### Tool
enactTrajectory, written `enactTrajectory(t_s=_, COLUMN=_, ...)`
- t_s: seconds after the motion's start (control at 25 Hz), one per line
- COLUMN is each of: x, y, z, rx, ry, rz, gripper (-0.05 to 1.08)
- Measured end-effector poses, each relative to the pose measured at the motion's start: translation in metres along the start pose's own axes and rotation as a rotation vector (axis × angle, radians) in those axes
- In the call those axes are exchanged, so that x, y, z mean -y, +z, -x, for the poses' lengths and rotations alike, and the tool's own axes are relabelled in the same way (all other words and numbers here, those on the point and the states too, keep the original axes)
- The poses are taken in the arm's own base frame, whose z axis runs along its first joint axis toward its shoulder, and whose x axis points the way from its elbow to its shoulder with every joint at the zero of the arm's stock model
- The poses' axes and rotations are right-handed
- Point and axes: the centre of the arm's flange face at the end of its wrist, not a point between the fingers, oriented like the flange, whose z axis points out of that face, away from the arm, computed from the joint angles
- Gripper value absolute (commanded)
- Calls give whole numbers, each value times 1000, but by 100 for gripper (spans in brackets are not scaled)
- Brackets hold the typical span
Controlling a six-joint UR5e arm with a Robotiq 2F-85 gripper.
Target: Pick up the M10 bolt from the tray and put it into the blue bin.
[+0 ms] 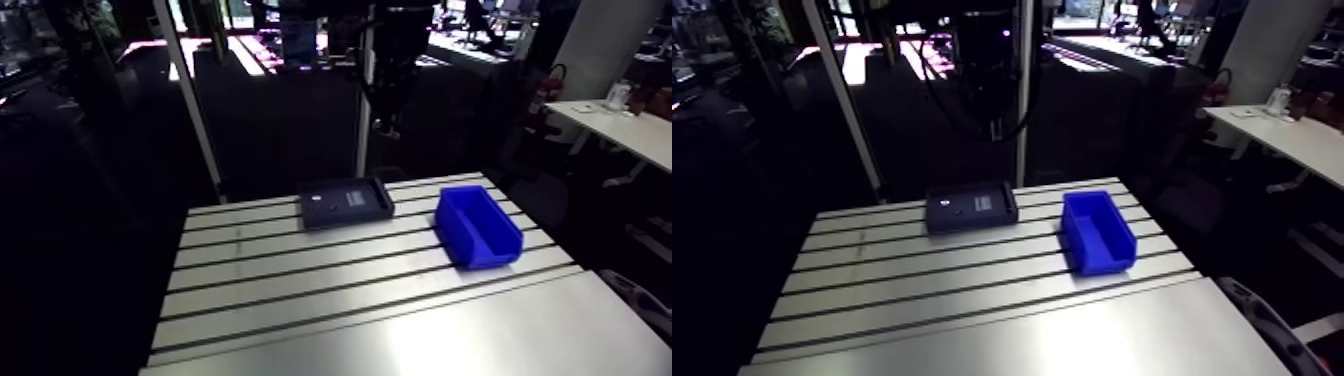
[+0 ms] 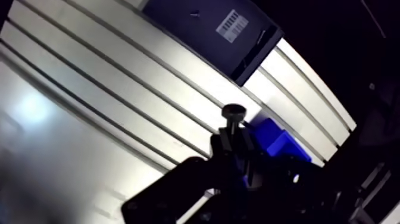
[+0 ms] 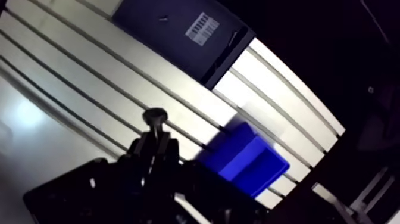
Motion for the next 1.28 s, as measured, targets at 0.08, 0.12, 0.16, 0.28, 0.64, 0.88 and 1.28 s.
enactTrajectory(t_s=0.08, x=-5, y=3, z=9, rx=7, ry=-100, rz=-12, gripper=102)
enactTrajectory(t_s=0.12, x=-9, y=5, z=14, rx=10, ry=-152, rz=-18, gripper=102)
enactTrajectory(t_s=0.16, x=-13, y=6, z=19, rx=12, ry=-187, rz=-22, gripper=102)
enactTrajectory(t_s=0.28, x=-29, y=8, z=36, rx=17, ry=-300, rz=-33, gripper=102)
enactTrajectory(t_s=0.64, x=-77, y=16, z=89, rx=27, ry=-630, rz=-72, gripper=102)
enactTrajectory(t_s=0.88, x=-101, y=32, z=116, rx=55, ry=-764, rz=-98, gripper=102)
enactTrajectory(t_s=1.28, x=-118, y=63, z=129, rx=113, ry=-796, rz=-127, gripper=102)
